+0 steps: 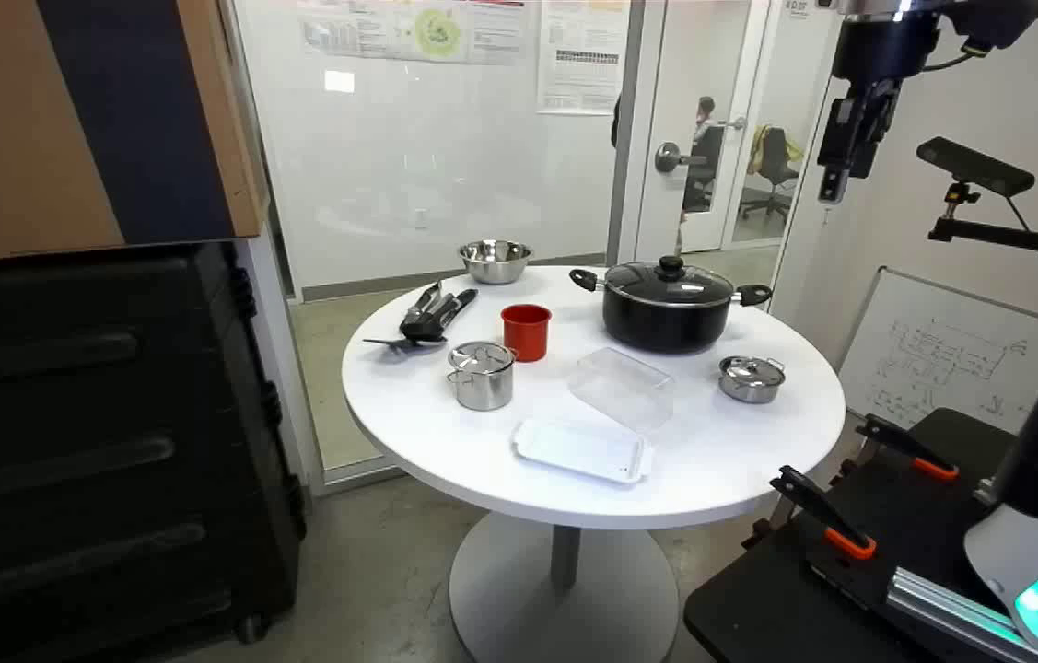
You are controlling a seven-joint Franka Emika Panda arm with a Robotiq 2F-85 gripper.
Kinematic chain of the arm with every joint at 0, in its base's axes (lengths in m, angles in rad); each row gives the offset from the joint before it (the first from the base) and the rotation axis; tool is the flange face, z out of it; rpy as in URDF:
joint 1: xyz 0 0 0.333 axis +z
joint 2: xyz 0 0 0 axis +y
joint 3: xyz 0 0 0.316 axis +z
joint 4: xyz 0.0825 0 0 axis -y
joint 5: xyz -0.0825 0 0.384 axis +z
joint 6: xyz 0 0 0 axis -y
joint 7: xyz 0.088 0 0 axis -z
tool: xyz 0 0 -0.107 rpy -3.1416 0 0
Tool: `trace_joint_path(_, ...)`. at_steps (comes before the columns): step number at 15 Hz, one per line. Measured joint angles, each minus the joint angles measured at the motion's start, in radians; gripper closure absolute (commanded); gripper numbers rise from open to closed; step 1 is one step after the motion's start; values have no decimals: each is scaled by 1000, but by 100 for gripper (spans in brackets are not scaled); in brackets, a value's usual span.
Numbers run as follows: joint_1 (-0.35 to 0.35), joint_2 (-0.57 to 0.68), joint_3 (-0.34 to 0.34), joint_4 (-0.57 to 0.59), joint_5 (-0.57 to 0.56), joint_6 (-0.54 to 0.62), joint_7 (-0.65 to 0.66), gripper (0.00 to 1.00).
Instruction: Put the plastic cover on the tray.
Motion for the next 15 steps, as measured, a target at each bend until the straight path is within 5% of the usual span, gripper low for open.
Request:
trace_joint_path(10,0,8,-2,-4,0,-2,3,0)
trace_joint_path(15,-13,120,-61,59,-1,36,-25,0)
